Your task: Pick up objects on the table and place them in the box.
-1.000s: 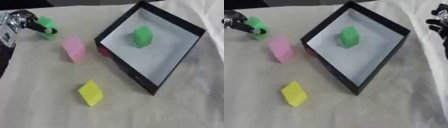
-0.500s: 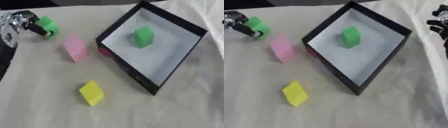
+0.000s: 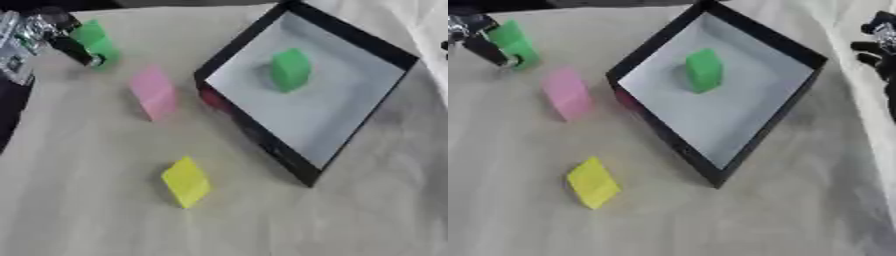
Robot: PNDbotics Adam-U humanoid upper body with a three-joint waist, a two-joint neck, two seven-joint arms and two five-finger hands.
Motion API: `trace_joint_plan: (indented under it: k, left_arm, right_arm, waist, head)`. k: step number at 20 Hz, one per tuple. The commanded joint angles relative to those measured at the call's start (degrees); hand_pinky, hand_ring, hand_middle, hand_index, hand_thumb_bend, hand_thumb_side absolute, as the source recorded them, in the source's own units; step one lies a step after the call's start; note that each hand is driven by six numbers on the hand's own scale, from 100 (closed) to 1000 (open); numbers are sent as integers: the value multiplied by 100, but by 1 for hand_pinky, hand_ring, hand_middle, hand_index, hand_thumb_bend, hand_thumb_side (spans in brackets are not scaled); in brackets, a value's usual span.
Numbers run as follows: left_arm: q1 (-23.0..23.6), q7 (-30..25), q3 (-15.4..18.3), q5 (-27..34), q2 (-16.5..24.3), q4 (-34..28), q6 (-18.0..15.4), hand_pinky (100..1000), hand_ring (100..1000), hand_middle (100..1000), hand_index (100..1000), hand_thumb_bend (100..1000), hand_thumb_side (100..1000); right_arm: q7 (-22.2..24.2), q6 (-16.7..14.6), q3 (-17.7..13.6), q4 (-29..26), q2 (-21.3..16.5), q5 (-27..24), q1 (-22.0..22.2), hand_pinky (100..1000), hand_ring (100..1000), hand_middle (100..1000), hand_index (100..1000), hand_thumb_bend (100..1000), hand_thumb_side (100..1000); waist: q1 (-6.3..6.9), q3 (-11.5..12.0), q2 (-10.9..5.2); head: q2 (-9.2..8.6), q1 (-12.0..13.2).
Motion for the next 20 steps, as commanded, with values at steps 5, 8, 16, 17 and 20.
trace_joint_plan:
  k: [5,8,16,17,20]
  left_arm:
    - [-290,-197,-320,356,365,-900,-327,811,680,613,710,100,121]
    - [-292,-252,-579,611,315,-1515,-548,811,685,617,699,100,115]
    - [-410,-553,-1483,1399,67,-3151,-1433,798,689,626,687,100,100]
    - [-441,-617,-1615,1468,68,-3290,-1582,797,689,626,686,100,100]
    - [-483,-830,-1874,1695,21,-3535,-1906,795,687,624,685,100,100]
  right_arm:
    - [9,-32,-71,-36,-188,-4,-27,881,787,819,906,100,607]
    - [1,-44,-78,-41,-200,-19,-53,882,787,820,906,100,604]
    - [-13,-66,-75,-76,-207,-66,-188,882,788,820,906,100,596]
    - [-15,-67,-73,-81,-214,-70,-205,882,788,820,906,100,596]
    - [-11,-62,-64,-88,-211,-78,-235,882,788,821,906,100,597]
  waist:
    - [-57,31,-415]
    - [-77,22,-450]
    - [-105,-4,-537]
    - [-102,-10,-544]
    - [-89,-31,-553]
  head:
    - [52,-129]
    - [52,-209]
    - [-13,-389]
    - [-23,-389]
    - [-52,-384]
